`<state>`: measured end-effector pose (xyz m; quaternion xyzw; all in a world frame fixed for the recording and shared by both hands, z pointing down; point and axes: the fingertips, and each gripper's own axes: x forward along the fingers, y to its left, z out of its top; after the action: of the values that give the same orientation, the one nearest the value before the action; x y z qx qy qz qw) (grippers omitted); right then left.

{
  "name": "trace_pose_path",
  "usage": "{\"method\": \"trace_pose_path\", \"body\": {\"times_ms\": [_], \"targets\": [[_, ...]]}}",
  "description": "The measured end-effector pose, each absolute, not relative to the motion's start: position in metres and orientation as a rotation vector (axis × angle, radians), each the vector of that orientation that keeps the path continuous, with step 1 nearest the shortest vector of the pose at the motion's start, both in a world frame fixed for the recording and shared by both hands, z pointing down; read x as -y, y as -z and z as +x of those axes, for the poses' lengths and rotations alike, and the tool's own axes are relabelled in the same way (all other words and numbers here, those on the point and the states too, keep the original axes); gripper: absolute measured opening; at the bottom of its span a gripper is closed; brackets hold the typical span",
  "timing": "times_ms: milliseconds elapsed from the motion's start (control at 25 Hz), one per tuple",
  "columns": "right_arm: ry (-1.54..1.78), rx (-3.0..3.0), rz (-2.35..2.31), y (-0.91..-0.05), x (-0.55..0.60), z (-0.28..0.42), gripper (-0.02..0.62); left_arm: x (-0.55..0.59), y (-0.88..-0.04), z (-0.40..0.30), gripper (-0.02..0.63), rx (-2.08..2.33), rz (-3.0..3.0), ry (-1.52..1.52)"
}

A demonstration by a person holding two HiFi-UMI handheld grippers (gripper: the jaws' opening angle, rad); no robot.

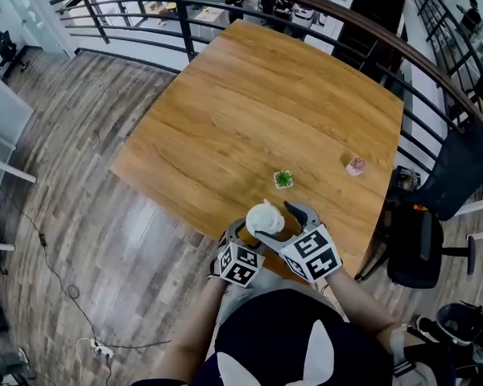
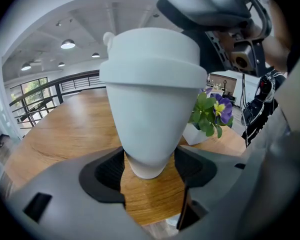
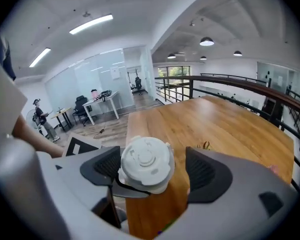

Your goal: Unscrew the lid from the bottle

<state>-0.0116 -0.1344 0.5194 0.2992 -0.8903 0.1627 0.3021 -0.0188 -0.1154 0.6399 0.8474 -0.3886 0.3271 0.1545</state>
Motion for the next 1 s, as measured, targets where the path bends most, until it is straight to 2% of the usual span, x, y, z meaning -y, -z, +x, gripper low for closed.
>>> {"method": "trace_pose_path", "body": {"times_ms": [320,520,1000], "targets": [[-0.422,2.279,0.883,-0.532,0.137,-0.023,0.425,0.115,-0.64,-0.019,0.321,1.11,2.423,-0.929],[-0.436,2.229,0.885,-0.544,0.134,-0.026,0.408,0.115,-0.641,-0.017,0.321,1.101,2.422,-0.928],[-0.411,2.236,0.683,-0.543,0.13,-0.031,0.399,0.116,-0.643,-0.018,0.321,1.078,2.425,-0.926]]}}
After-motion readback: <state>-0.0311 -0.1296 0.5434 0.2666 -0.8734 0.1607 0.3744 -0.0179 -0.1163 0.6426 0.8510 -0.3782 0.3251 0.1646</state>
